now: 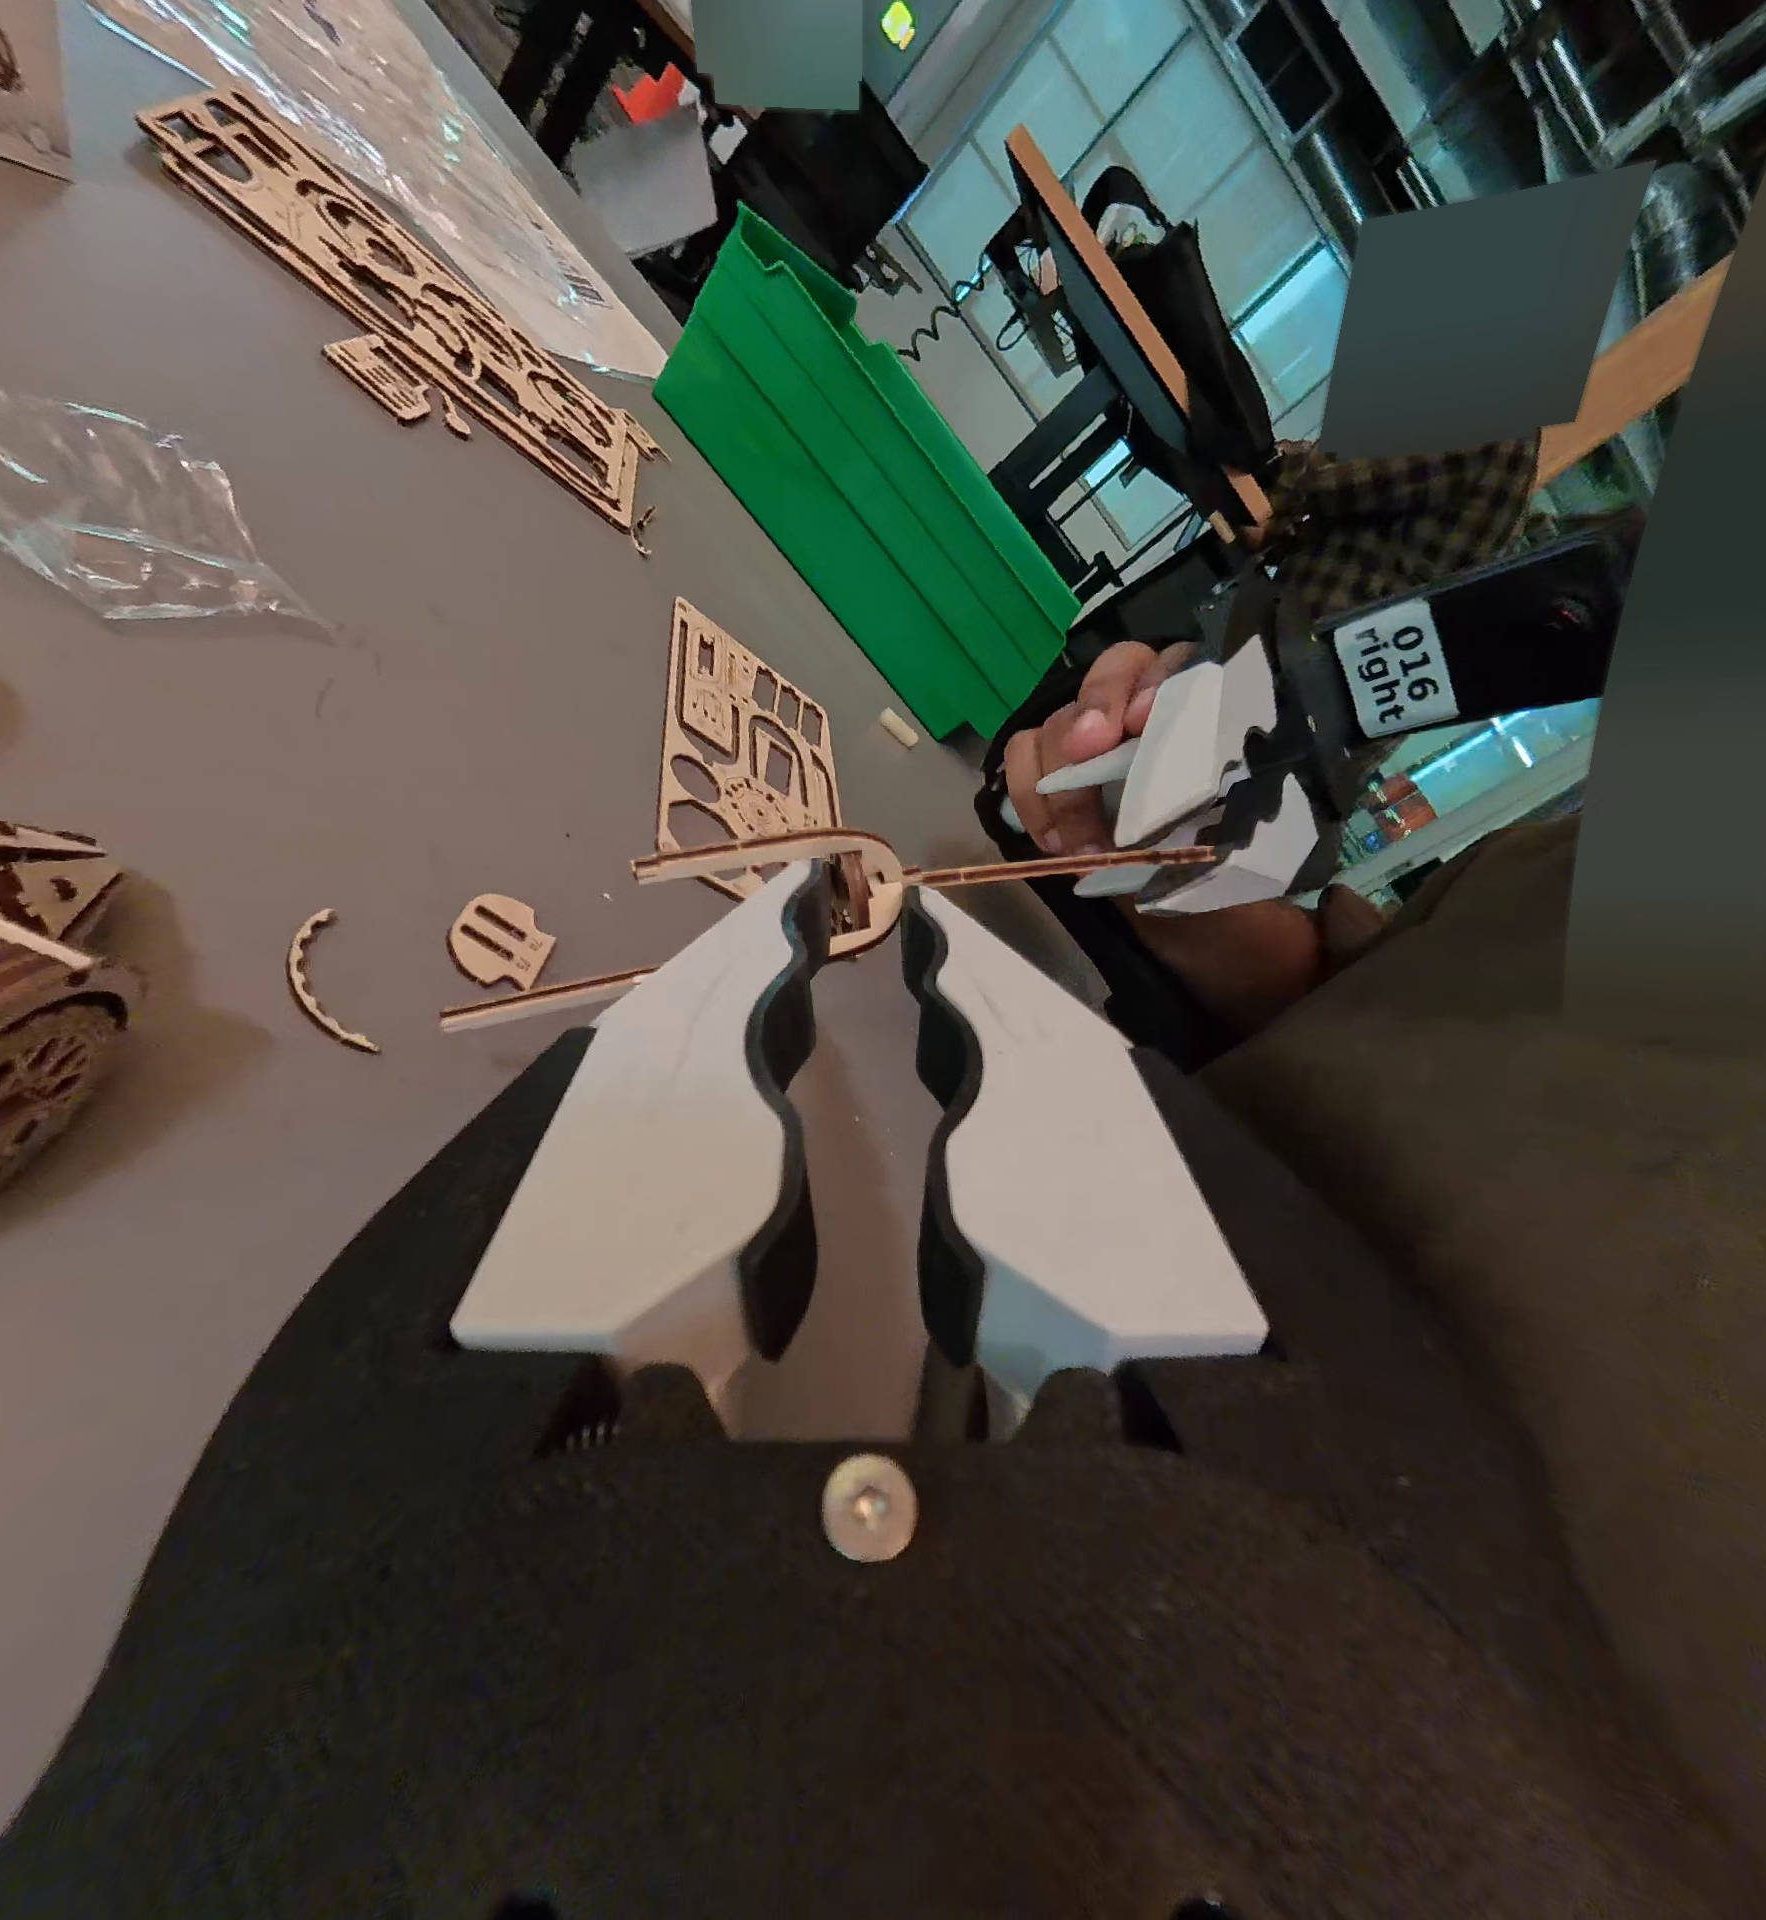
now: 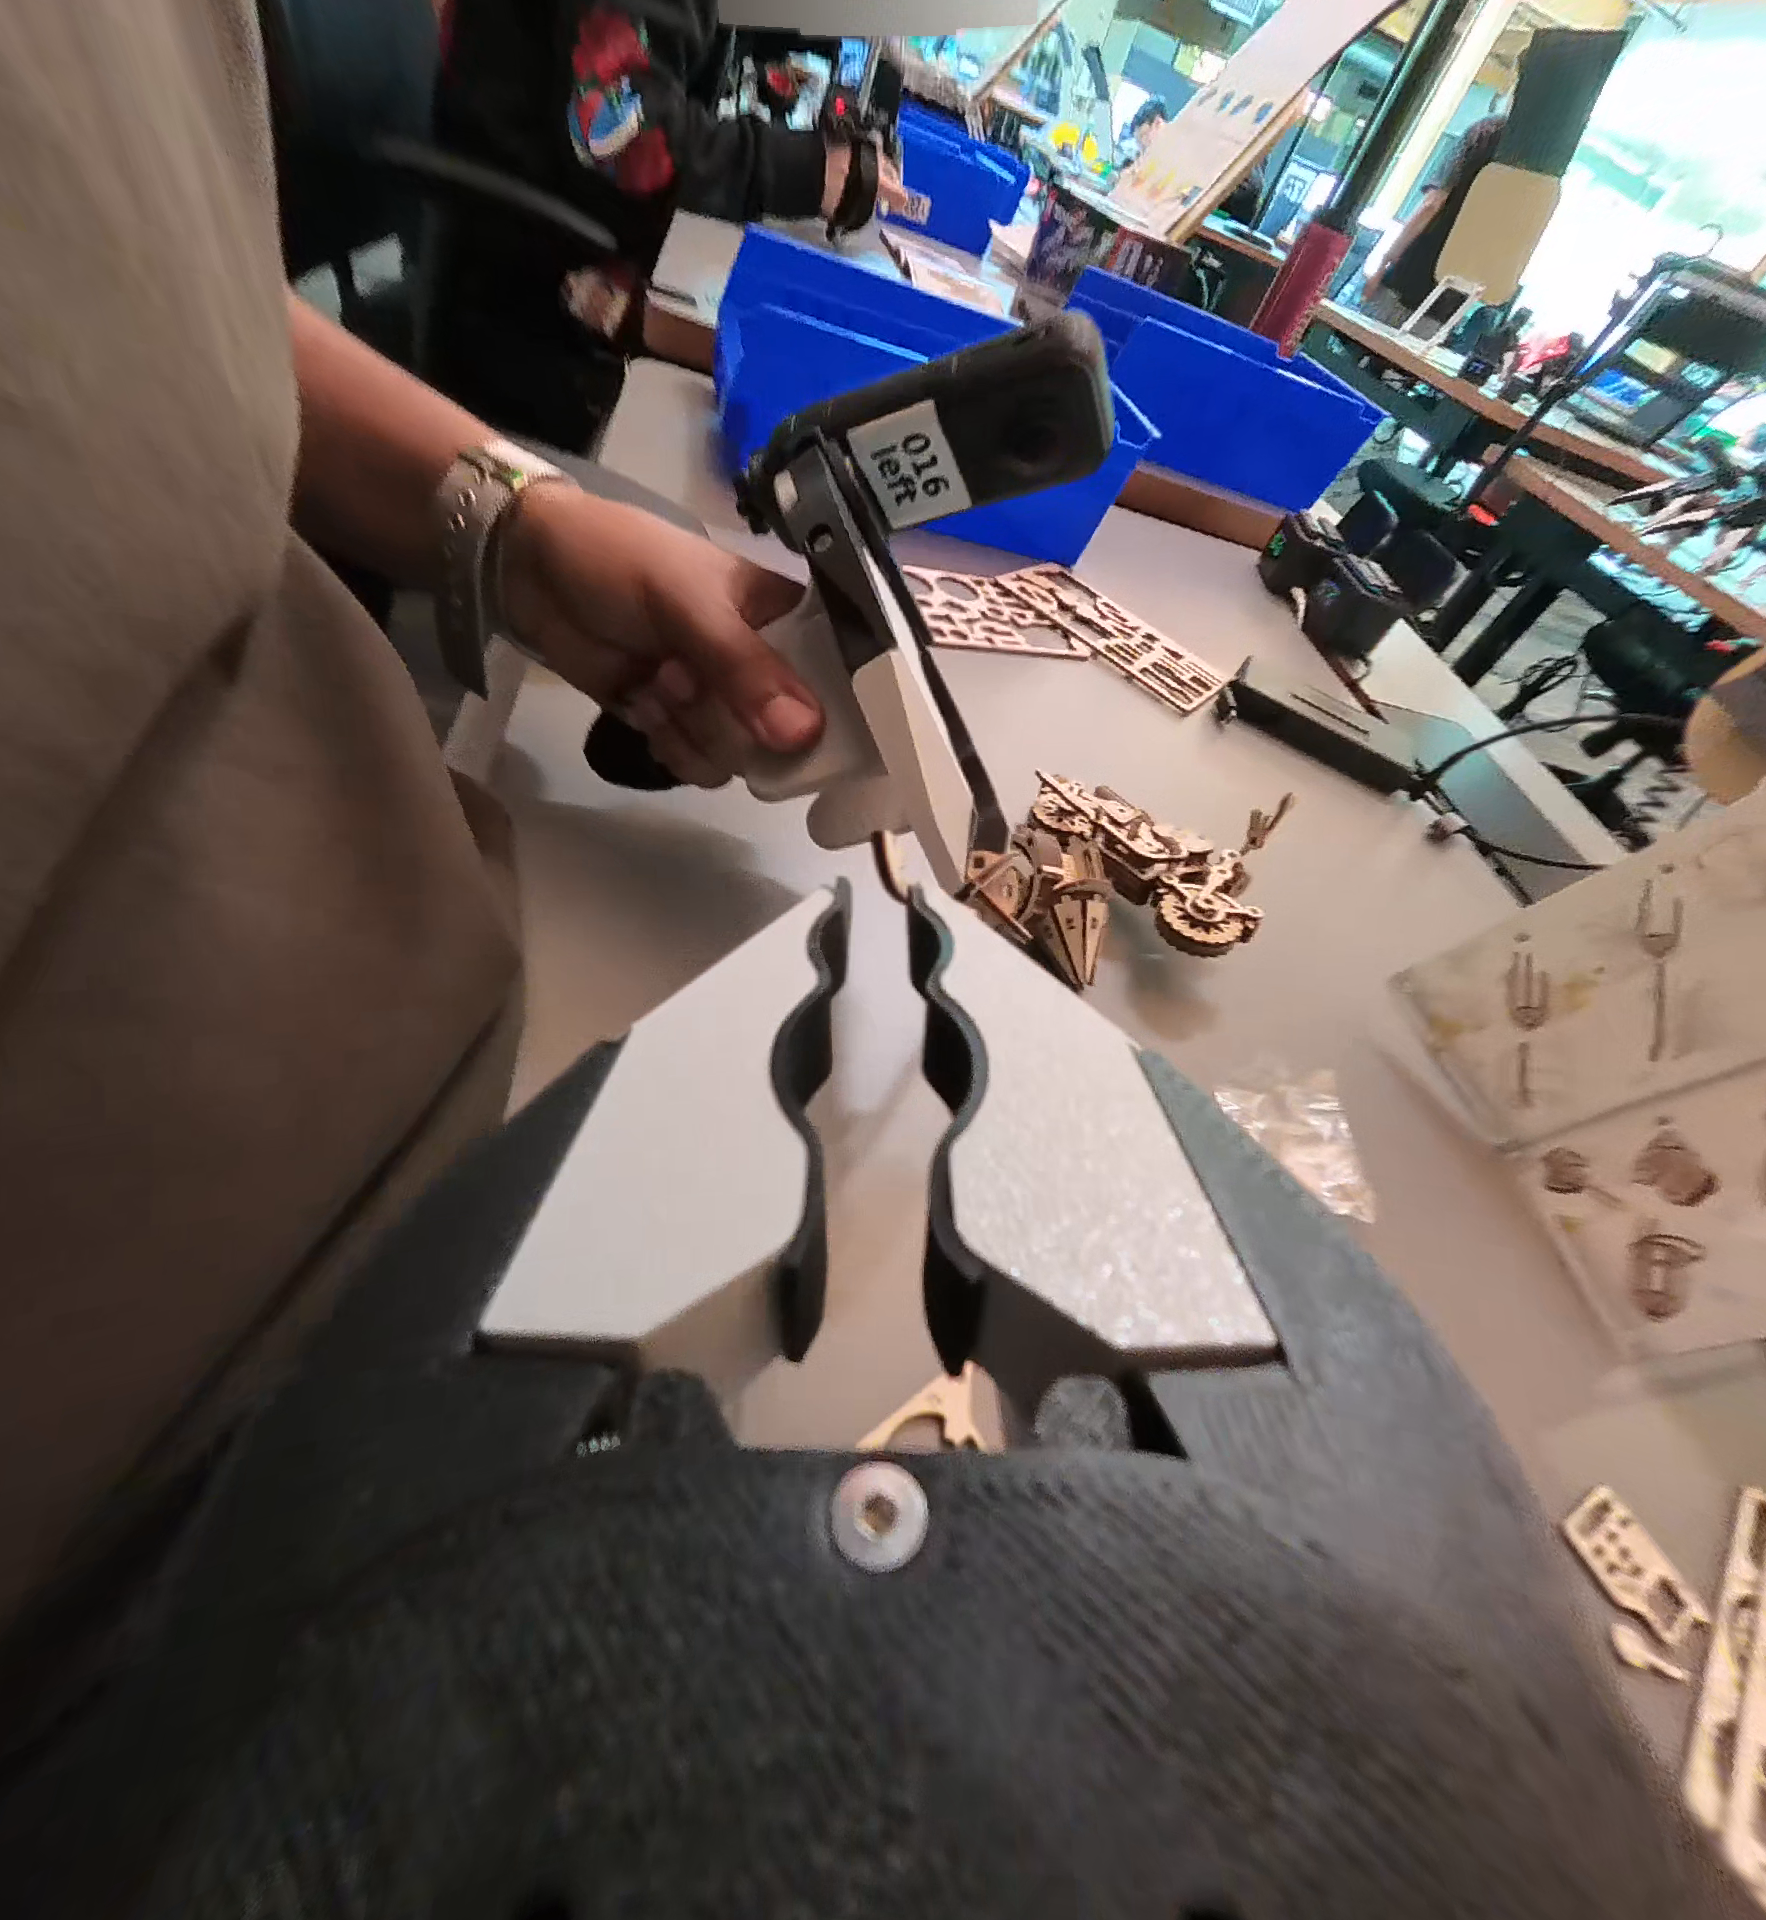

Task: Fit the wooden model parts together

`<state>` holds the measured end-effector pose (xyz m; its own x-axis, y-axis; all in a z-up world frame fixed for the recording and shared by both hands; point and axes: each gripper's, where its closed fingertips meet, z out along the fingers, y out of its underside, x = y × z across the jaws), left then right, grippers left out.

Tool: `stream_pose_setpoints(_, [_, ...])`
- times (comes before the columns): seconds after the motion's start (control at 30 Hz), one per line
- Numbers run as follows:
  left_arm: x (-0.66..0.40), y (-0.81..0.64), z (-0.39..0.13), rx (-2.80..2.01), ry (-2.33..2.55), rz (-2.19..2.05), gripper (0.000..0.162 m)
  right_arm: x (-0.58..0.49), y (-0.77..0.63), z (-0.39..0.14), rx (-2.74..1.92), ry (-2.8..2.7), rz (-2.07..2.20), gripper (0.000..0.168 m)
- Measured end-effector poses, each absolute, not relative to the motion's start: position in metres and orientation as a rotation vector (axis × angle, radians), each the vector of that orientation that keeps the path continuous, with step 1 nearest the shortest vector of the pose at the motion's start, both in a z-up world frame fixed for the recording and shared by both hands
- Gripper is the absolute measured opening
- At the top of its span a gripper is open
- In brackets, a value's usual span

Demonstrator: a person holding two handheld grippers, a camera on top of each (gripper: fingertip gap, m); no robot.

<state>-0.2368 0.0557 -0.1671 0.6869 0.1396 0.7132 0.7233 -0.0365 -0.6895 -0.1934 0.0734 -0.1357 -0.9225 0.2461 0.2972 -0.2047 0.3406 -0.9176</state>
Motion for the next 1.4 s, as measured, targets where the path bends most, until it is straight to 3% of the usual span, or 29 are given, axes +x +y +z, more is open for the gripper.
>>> stream_pose_setpoints(0.7, [-0.228, 0.063, -0.166, -1.507, -0.779, -0.62, 0.011, -0.188, 0.071, -0.123, -0.021, -2.135, 1.632, 0.001])
stream_pose_setpoints(0.97, [-0.23, 0.063, -0.163, -1.556, -0.76, -0.477, 0.011, -0.2, 0.078, -0.115, -0.348, -2.19, 1.918, 0.001])
stream_pose_setpoints(1.23, [-0.238, 0.054, -0.151, -1.375, -0.842, -0.581, 0.01, -0.19, 0.068, -0.123, -0.15, -2.185, 1.716, 0.001])
stream_pose_setpoints(1.4, [-0.226, 0.063, -0.163, -1.539, -0.774, -0.489, 0.011, -0.196, 0.075, -0.112, -0.243, -2.142, 1.809, 0.0])
